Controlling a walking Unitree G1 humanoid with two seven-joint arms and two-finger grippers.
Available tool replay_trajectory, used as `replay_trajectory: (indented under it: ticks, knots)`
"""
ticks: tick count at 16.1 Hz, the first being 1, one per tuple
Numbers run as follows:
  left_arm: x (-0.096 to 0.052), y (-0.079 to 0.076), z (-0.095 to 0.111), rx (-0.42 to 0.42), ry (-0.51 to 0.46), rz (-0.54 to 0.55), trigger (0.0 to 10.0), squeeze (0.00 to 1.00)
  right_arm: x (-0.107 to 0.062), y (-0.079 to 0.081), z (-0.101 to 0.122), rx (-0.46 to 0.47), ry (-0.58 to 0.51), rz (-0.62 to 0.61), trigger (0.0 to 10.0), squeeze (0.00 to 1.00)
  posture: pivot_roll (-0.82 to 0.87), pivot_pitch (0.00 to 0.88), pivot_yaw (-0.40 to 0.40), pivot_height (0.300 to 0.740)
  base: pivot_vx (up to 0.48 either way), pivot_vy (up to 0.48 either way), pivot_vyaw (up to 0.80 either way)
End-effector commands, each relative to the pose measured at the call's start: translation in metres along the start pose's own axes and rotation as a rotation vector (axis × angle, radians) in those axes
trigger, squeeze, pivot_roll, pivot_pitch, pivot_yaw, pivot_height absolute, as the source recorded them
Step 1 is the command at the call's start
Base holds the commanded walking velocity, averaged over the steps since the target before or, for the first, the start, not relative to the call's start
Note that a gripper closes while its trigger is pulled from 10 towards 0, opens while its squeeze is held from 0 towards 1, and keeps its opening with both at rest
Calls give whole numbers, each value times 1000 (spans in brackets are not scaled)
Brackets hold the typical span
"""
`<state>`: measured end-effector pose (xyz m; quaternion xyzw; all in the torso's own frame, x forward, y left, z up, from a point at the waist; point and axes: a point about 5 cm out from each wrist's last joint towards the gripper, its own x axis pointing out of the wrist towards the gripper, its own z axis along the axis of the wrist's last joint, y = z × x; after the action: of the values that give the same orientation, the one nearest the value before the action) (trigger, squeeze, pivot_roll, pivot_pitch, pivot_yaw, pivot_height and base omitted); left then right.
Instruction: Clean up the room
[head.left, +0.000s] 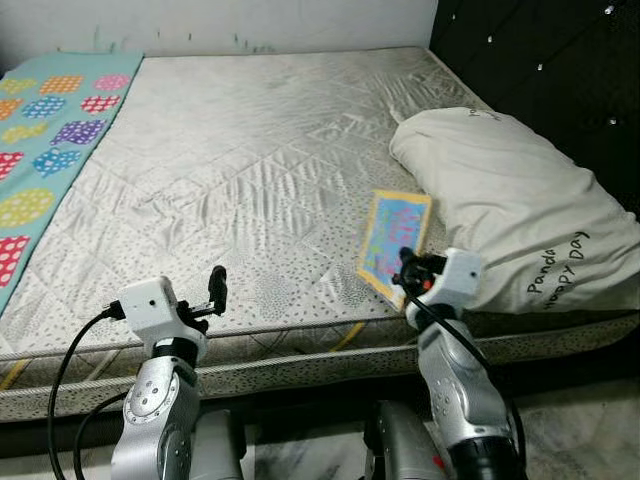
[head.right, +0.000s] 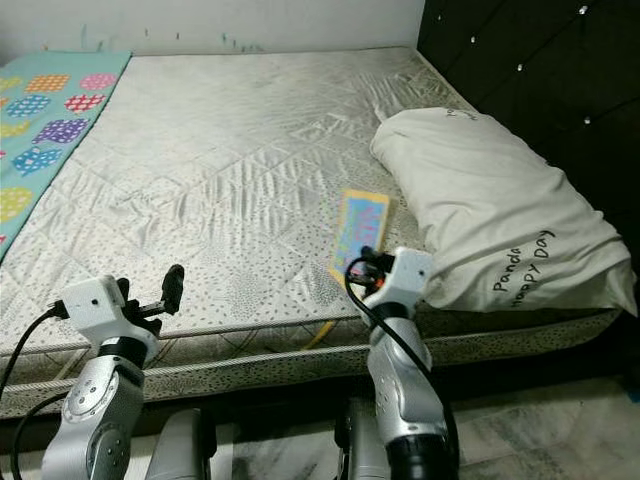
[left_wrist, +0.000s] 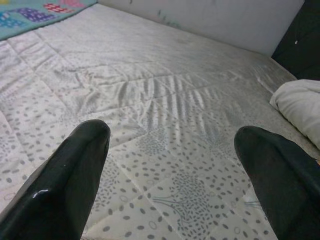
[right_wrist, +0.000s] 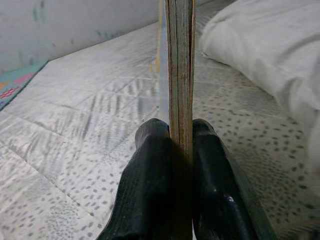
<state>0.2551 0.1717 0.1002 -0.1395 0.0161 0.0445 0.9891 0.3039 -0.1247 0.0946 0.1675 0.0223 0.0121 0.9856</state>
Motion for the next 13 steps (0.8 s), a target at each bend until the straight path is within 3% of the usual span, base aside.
replay_trajectory:
  ticks: [1, 2, 5, 6, 8, 13]
  knots:
    - [1, -1, -1, 3, 1, 2, 10000, 0, 1, 3, 11, 1, -41, 5, 0, 0, -44, 0, -5, 590, 0, 0, 0]
    - [2, -3, 0, -2, -3, -2, 10000, 0, 0, 1, 11, 7, -26, -23, 0, 0, -44, 0, -5, 590, 0, 0, 0]
    - [2, -4, 2, -11, -17, -23, 10000, 0, -3, 8, 21, -110, -75, -1, 0, 0, -48, 0, -4, 590, 0, 0, 0]
    - [2, -3, 3, -11, -19, -25, 10000, 0, -3, 10, 23, -134, -86, 4, 2902, 0, -49, 0, -5, 590, 0, 0, 0]
    - [1, -6, 4, -8, -31, -52, 10000, 0, -4, 13, 26, -194, -91, 29, 10000, 0, -54, 0, -5, 590, 0, 0, 0]
    - [1, -9, 1, -14, -25, -65, 10000, 0, 7, 8, 41, -188, -110, -9, 10000, 0, -56, 0, -4, 613, 0, 0, 0]
